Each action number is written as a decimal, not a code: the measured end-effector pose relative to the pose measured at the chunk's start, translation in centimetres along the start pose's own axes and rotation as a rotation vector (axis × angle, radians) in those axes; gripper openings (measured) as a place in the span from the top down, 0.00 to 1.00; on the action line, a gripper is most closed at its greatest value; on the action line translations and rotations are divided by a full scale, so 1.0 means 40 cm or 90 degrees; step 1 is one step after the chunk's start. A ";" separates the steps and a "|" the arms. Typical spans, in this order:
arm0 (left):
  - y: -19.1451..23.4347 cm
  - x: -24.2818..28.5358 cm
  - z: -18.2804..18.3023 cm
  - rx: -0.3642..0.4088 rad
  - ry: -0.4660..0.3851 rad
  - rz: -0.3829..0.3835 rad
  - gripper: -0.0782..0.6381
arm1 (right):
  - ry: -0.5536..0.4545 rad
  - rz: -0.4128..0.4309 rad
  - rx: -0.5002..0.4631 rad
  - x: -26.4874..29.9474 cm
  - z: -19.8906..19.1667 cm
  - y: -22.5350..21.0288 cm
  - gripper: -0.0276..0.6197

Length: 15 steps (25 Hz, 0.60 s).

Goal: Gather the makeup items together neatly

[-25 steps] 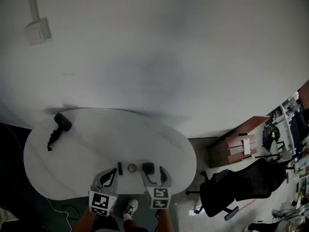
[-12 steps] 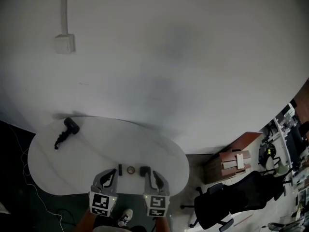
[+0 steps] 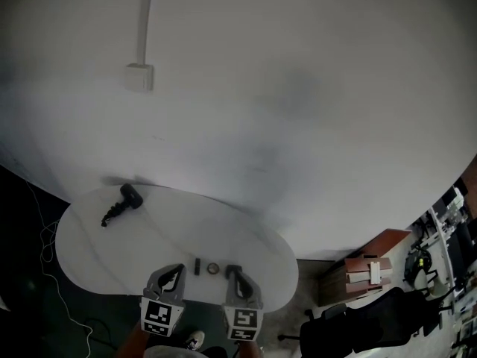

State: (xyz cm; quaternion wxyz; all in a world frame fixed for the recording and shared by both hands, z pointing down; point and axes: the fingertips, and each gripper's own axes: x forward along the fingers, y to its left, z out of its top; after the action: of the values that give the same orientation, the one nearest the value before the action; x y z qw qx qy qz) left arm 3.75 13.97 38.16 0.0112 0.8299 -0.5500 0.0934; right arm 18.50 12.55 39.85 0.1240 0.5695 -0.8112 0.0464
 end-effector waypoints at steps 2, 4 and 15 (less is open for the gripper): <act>0.011 -0.014 -0.004 0.000 0.001 0.009 0.88 | -0.003 0.014 -0.001 0.004 0.004 0.023 0.95; 0.018 -0.028 -0.009 -0.001 0.003 0.016 0.88 | -0.007 0.028 -0.002 0.004 0.008 0.047 0.95; 0.042 -0.041 -0.014 -0.006 0.007 0.025 0.88 | -0.004 0.040 -0.019 0.013 0.012 0.080 0.95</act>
State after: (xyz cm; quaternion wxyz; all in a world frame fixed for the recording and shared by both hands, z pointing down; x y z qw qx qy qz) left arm 1.52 14.90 38.31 0.0161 0.8184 -0.5664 0.0954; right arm 15.28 13.10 39.73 0.1286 0.5420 -0.8297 0.0364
